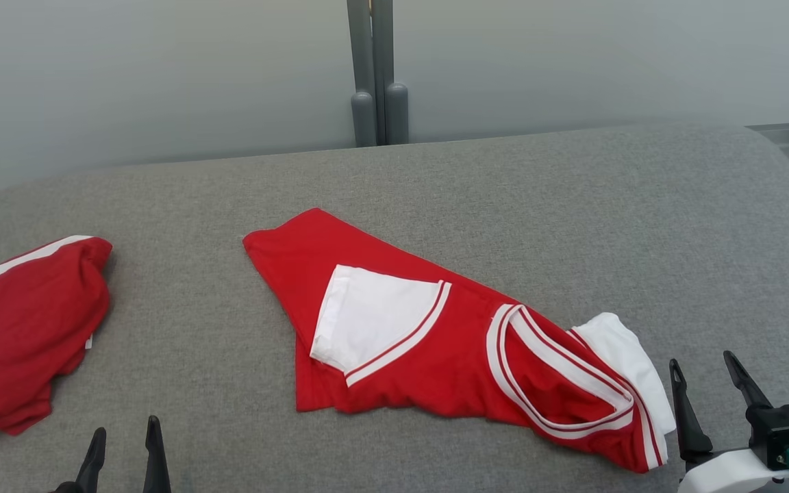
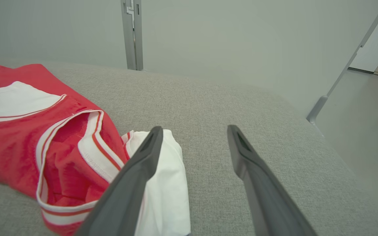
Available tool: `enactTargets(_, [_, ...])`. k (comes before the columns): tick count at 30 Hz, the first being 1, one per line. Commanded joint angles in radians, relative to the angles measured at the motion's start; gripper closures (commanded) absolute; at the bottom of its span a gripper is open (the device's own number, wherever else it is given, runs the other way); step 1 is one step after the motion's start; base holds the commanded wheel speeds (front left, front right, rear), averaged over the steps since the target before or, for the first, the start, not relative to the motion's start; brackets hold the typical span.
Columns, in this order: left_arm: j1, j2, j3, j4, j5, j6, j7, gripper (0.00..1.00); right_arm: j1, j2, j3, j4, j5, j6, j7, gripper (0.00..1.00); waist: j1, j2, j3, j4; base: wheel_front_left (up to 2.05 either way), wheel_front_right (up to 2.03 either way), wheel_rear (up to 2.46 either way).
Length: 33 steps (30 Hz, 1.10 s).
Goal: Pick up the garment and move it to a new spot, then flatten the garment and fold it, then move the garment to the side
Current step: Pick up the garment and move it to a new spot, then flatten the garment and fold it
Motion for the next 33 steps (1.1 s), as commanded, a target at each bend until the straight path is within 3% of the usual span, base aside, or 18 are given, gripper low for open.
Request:
enactTargets(1, [0.015,-0.012,0.021,0.005,0.019,-0.015,-0.003,0.00,0.013,-0.004,-0.001,0.002,0.001,-0.001,-0.003,0.00,0.0000,0.0000,-0.003,-0.003,0.00,0.00,0.00])
enactTargets(16, [-0.012,-0.092,0.101,0.038,0.095,-0.109,-0.004,0.00,0.008,-0.002,0.010,0.003,0.011,-0.001,-0.003,0.00,0.0000,0.0000,-0.002,0.001,0.00,0.00,0.00])
enactTargets(33, [-0.021,-0.105,0.071,0.022,0.108,-0.134,-0.004,0.00,-0.002,-0.002,0.019,0.005,0.011,-0.001,-0.003,0.00,0.0000,0.0000,0.001,0.000,0.00,0.00,0.00])
